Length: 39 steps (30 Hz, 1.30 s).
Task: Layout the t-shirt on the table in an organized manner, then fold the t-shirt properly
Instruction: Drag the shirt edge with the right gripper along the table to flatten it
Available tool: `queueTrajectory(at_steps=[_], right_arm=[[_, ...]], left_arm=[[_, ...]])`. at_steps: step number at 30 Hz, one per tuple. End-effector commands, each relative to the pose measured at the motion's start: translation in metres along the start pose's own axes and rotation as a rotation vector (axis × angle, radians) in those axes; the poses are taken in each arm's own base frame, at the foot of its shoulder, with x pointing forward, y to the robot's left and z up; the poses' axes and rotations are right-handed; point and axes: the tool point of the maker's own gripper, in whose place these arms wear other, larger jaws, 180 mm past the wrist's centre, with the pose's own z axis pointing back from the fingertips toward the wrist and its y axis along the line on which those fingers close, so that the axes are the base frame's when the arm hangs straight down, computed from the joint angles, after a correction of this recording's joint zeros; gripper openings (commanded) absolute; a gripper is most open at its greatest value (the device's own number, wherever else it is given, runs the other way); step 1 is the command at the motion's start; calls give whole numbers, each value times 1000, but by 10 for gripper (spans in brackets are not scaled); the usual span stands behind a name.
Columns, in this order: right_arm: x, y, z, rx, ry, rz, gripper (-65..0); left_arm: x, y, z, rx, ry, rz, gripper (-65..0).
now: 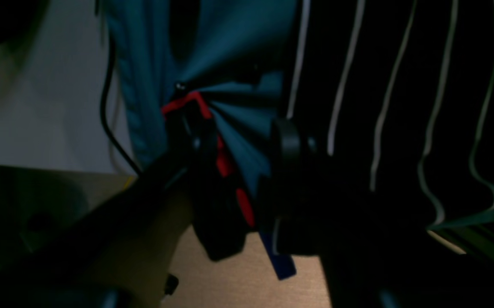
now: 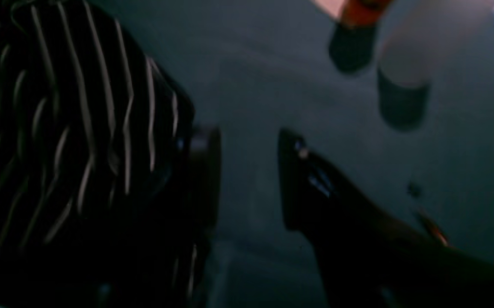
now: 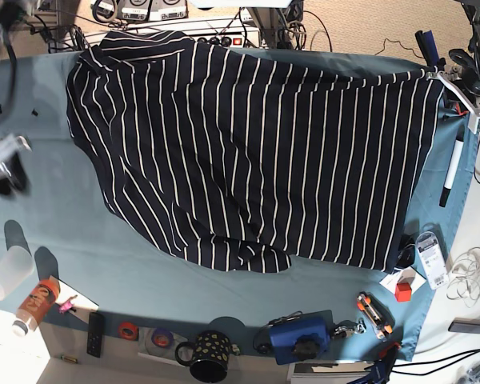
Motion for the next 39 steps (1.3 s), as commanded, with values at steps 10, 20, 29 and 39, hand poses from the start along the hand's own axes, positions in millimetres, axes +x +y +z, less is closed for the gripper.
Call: queueTrajectory(at_steps=[10, 20, 29, 39], right_arm=[[12, 6, -114, 159, 110, -116, -424], [-25, 83, -179, 322, 331, -127, -424], [-43, 103, -186, 330, 433, -53, -600], [-6, 19, -190, -39, 239, -27, -650]], left_arm=[[5, 7, 4, 20, -11, -11, -430], [5, 7, 4, 19, -11, -11, -430], [5, 7, 4, 20, -11, -11, -430], [5, 7, 4, 20, -10, -11, -430]])
